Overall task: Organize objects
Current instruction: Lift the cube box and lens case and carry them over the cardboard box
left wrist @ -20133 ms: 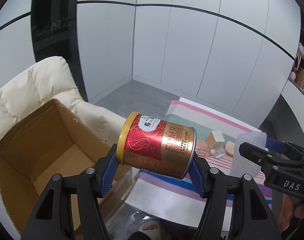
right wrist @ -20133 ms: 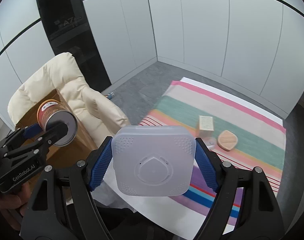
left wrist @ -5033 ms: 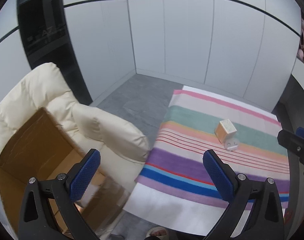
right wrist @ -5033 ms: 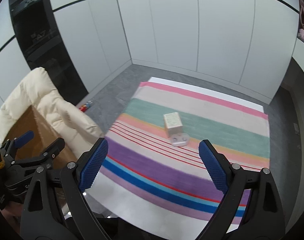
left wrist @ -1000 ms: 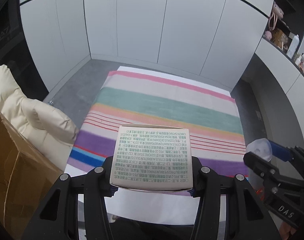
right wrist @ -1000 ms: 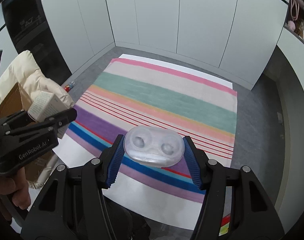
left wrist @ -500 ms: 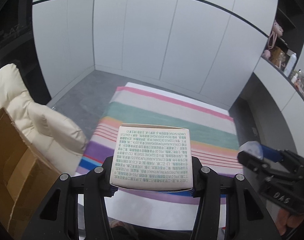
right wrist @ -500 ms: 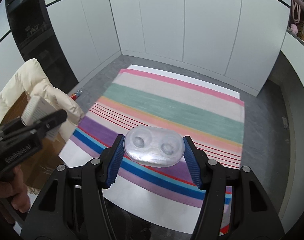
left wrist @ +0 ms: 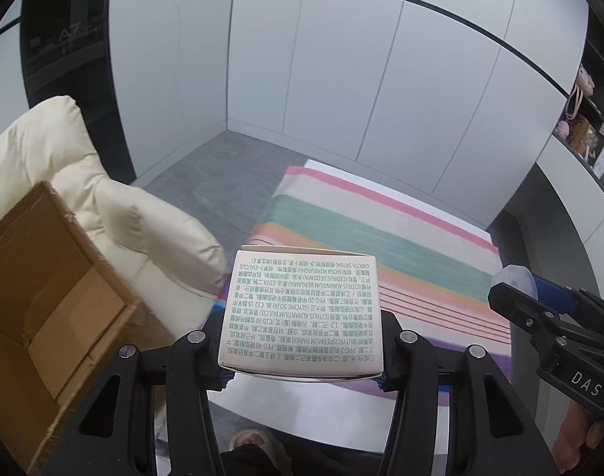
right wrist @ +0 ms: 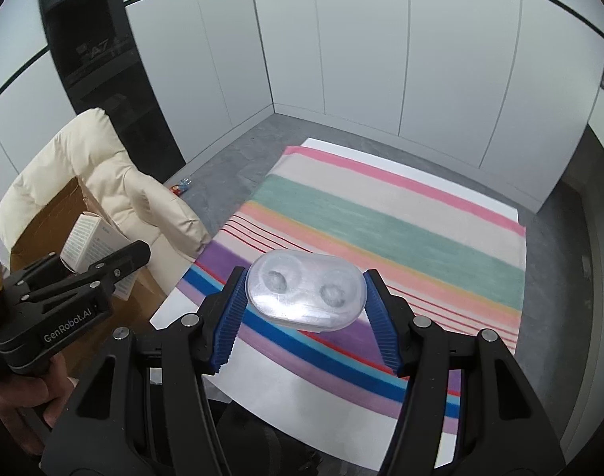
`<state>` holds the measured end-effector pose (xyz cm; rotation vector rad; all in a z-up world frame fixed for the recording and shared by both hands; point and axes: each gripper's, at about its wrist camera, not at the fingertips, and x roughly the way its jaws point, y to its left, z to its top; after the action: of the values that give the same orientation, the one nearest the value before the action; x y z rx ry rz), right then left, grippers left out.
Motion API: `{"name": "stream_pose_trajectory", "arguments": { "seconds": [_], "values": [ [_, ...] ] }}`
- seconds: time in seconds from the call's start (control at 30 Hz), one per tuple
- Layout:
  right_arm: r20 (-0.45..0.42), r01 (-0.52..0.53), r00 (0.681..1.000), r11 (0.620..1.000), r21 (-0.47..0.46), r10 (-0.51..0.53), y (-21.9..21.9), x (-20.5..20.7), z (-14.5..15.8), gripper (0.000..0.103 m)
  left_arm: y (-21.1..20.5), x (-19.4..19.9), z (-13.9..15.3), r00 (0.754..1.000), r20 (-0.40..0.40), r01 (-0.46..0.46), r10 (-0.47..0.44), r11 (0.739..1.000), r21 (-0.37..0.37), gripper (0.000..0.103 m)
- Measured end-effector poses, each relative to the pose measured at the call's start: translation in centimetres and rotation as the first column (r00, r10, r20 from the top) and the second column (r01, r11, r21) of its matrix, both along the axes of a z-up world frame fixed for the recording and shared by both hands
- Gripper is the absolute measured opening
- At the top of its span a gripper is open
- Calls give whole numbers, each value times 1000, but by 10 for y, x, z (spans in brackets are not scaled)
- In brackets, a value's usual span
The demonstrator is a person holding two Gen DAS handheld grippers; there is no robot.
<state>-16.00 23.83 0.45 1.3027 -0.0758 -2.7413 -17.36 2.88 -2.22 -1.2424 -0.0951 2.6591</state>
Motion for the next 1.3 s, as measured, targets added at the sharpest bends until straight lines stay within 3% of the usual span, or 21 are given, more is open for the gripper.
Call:
{"name": "stream_pose_trajectory", "arguments": {
  "seconds": [1.3],
  "values": [
    [-31, -241, 970, 970, -3, 241, -141, -17, 5, 61, -127, 28, 11, 980, -30, -195, 195, 981, -2, 52]
  ]
}}
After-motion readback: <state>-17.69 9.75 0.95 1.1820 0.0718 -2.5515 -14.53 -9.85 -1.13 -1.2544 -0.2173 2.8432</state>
